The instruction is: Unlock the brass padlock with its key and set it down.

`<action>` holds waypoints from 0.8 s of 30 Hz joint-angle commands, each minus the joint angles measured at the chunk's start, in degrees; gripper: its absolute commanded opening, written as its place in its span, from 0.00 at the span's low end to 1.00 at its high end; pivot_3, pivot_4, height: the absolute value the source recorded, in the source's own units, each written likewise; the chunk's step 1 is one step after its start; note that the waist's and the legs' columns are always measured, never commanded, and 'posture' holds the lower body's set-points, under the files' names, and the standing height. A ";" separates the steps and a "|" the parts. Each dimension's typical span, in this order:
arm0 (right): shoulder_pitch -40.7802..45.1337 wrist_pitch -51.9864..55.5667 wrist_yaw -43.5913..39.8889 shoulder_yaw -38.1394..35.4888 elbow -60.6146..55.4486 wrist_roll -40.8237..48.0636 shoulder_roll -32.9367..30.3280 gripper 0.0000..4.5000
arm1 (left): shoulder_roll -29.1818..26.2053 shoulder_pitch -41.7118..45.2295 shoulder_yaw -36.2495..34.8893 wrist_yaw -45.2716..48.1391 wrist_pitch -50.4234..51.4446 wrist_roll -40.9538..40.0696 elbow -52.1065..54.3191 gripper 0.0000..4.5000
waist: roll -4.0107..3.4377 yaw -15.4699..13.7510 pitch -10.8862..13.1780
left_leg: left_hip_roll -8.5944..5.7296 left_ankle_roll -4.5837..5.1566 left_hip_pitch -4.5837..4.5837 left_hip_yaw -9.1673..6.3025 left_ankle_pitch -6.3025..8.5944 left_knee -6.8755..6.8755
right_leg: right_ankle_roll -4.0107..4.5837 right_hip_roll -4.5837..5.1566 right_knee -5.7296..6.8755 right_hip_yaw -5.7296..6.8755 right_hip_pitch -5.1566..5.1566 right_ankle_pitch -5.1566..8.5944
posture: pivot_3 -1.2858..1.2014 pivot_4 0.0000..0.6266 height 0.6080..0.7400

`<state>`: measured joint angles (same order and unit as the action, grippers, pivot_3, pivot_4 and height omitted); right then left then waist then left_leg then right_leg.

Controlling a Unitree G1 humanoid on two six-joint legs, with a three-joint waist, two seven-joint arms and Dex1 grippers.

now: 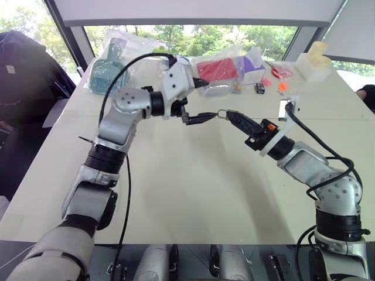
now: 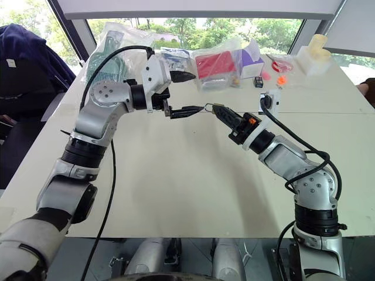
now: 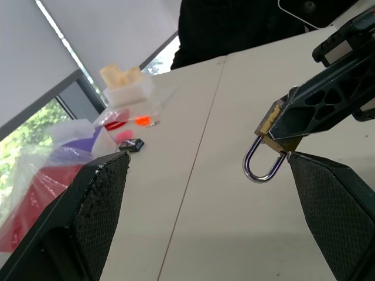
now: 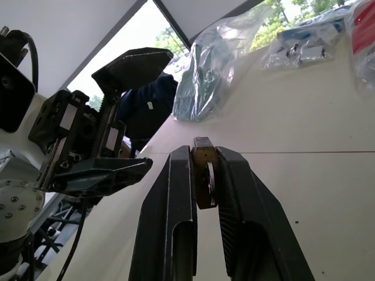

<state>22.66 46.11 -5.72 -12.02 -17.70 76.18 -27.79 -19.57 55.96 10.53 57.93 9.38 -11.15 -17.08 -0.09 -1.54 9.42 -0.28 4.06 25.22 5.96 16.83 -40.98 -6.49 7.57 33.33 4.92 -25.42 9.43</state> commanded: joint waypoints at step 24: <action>-1.53 0.98 -1.41 -0.38 -4.50 1.51 1.38 0.00 | 4.15 8.12 -1.25 -5.51 -13.52 8.29 -21.50 0.99 | 0.00 0.85 0.00 | 0.01 0.26 0.01 -0.02 0.16 0.01 | -0.04 0.04 -0.01 0.00 -0.04 -0.04 | 0.52 0.24 0.96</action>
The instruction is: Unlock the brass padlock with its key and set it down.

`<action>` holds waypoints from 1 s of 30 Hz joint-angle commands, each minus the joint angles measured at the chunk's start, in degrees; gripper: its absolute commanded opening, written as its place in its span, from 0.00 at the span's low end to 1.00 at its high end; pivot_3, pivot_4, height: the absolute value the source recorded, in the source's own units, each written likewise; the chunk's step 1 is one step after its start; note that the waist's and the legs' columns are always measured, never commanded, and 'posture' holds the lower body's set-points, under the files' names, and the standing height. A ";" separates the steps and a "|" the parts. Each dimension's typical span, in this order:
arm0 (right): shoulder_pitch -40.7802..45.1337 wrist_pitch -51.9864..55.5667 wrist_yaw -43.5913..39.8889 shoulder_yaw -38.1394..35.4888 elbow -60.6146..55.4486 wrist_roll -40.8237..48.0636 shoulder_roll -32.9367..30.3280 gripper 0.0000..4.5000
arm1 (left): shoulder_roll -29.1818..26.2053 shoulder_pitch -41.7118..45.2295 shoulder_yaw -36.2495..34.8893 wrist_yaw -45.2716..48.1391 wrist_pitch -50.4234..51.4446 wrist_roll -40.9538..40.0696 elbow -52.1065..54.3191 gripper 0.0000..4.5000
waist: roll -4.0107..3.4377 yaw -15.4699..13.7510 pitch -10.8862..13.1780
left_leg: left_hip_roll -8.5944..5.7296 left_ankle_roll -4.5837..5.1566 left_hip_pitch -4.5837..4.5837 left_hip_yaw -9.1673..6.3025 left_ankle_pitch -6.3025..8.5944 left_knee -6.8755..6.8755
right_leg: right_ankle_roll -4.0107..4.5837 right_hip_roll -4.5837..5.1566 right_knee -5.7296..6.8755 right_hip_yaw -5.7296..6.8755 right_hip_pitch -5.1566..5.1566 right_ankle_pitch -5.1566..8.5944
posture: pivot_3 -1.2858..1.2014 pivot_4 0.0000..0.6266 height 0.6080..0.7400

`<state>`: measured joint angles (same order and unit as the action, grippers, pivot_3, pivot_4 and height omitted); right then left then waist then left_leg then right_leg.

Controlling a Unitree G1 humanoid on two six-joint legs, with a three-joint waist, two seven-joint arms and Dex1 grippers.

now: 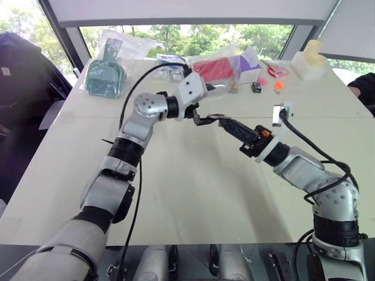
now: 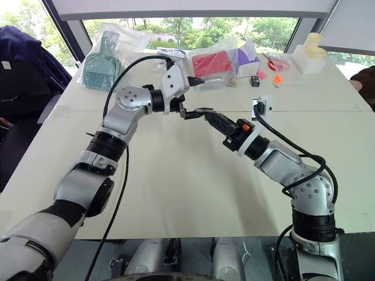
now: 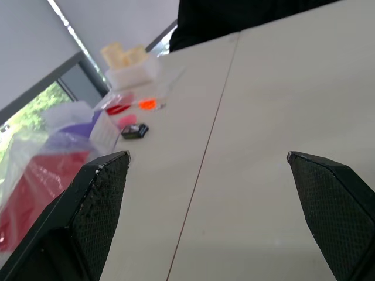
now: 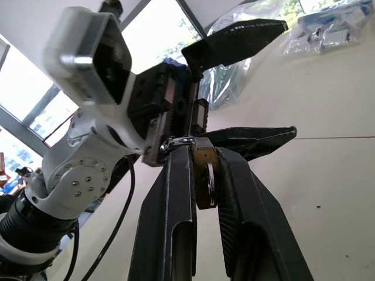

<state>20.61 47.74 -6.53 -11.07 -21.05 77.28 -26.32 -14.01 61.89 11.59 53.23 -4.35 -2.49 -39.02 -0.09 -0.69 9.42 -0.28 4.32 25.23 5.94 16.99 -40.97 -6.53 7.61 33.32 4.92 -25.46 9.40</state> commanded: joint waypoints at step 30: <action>2.12 0.37 -1.59 -1.66 0.54 -0.97 -0.04 0.00 | -9.26 -6.28 -5.06 13.67 34.35 -20.08 30.49 0.99 | -0.02 0.16 0.00 | 0.00 -0.40 -0.02 -0.02 -0.23 0.02 | 0.01 -0.02 0.03 0.00 0.01 0.01 | 0.52 0.24 0.96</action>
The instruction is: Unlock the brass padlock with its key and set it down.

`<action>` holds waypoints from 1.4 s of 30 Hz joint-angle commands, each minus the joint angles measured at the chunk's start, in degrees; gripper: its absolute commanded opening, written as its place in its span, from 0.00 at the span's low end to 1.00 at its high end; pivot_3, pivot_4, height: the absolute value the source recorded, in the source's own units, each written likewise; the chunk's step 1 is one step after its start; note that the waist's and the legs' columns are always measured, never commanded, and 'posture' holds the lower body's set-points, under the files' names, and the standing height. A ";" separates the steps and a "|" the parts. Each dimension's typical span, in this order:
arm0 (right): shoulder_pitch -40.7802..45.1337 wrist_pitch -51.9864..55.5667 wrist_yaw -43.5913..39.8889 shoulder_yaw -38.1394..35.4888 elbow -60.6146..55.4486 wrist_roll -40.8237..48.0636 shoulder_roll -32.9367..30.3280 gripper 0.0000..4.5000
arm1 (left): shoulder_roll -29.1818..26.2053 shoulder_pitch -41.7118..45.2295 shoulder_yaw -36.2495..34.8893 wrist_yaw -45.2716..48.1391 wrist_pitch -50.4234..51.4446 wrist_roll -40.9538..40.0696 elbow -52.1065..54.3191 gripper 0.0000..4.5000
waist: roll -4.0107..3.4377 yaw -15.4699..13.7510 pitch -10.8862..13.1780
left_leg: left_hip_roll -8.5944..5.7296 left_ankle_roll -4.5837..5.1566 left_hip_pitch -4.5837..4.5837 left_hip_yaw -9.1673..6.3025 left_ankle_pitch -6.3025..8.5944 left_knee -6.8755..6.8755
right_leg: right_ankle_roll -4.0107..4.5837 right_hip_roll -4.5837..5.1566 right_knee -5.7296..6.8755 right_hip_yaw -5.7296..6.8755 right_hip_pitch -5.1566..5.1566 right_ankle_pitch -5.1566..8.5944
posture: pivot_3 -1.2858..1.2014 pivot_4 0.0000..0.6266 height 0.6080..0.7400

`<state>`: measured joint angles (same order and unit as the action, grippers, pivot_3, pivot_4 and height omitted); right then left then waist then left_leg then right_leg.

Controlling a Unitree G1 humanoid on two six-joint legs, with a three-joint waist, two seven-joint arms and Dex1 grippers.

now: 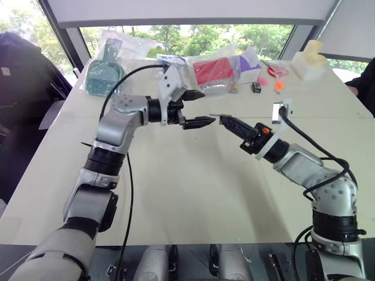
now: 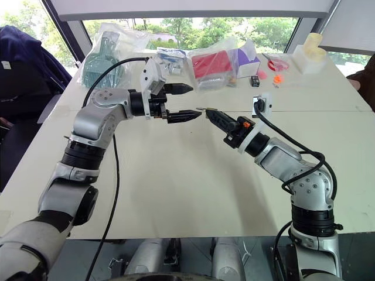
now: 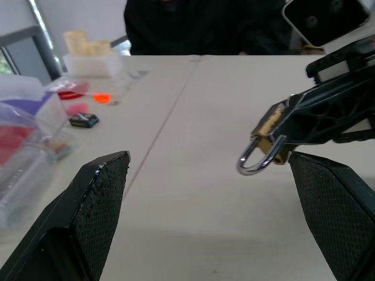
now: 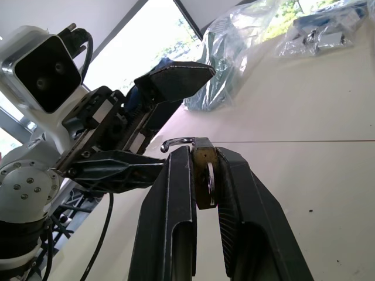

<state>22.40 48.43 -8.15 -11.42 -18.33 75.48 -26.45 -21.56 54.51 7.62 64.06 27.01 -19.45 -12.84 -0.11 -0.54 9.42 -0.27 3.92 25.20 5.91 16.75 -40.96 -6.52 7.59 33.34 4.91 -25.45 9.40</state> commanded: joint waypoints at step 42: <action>-0.03 0.17 1.26 -0.51 -4.54 3.57 0.53 0.00 | 2.64 3.78 0.35 -1.04 -9.31 4.42 -9.07 0.99 | 0.00 -0.17 0.00 | 0.00 0.01 0.00 -0.01 0.01 0.00 | 0.00 0.02 -0.02 0.00 0.01 0.00 | 0.52 0.24 0.96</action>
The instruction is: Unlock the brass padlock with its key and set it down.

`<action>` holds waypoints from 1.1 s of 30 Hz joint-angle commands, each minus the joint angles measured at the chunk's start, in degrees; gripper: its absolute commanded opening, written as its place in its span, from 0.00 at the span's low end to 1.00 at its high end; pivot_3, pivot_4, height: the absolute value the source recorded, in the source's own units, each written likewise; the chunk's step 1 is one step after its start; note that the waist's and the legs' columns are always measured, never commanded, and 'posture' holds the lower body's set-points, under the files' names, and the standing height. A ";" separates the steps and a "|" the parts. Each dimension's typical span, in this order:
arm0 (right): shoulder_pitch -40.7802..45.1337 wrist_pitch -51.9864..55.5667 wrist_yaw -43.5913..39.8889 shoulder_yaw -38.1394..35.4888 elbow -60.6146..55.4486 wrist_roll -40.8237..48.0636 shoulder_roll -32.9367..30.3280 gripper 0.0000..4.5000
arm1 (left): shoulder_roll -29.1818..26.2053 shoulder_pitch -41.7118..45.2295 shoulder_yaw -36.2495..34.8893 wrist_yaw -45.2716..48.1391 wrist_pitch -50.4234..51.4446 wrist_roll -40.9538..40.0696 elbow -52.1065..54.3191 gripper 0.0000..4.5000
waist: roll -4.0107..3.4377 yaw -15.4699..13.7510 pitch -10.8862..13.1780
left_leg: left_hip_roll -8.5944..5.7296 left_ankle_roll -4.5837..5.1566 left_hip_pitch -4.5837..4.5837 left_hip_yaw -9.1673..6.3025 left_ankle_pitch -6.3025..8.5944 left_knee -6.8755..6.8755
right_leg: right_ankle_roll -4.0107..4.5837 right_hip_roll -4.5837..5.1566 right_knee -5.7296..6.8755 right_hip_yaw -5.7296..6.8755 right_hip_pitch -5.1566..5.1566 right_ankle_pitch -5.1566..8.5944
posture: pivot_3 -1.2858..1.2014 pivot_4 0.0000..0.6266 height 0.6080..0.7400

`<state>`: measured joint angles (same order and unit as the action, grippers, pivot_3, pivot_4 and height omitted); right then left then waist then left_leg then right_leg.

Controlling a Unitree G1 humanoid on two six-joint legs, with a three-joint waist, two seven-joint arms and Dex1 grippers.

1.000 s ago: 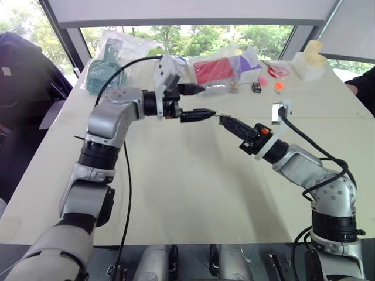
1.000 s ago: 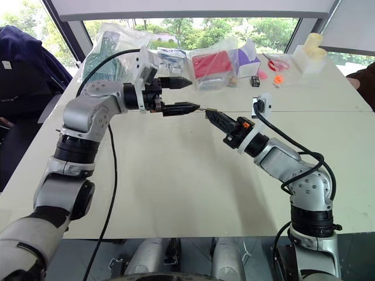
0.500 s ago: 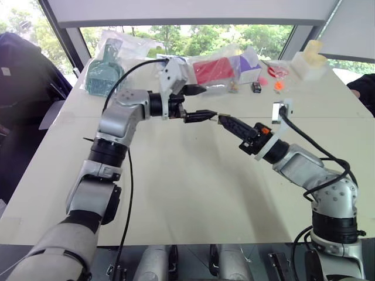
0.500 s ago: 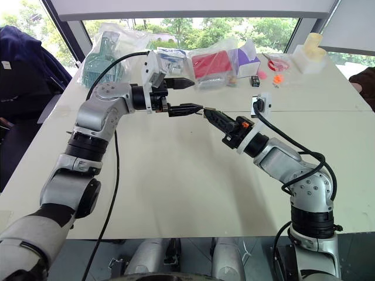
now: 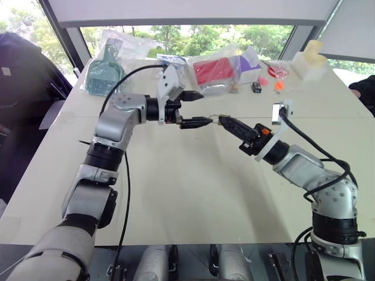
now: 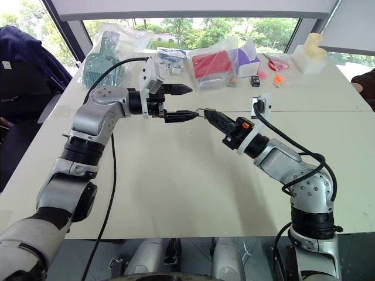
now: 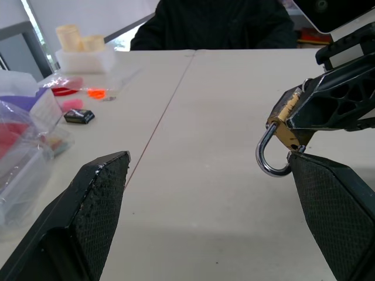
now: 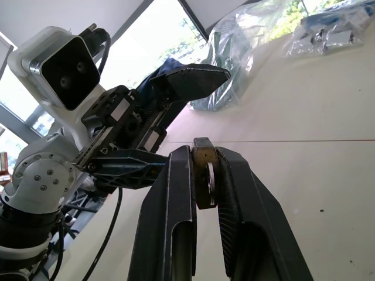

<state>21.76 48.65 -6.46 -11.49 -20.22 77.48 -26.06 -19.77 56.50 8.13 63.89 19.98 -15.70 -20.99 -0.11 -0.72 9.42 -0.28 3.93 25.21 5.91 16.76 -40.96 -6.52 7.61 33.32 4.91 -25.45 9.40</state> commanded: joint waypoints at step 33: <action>-1.08 7.59 12.53 -0.47 15.04 5.21 0.75 0.00 | -7.67 -17.03 -0.63 1.30 5.81 -1.67 17.48 0.99 | -0.03 0.30 0.02 | 0.02 -0.09 0.05 0.00 -0.03 0.06 | 0.15 0.06 0.00 -0.01 -0.10 0.07 | 0.52 0.24 0.96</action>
<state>18.71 54.84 5.88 -10.68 -6.44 80.59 -25.64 -26.47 39.69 8.33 64.63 22.69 -14.37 -11.44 -0.14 -0.42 9.44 -0.26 3.83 25.26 5.91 16.73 -40.90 -6.33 7.67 33.33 4.90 -25.55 9.50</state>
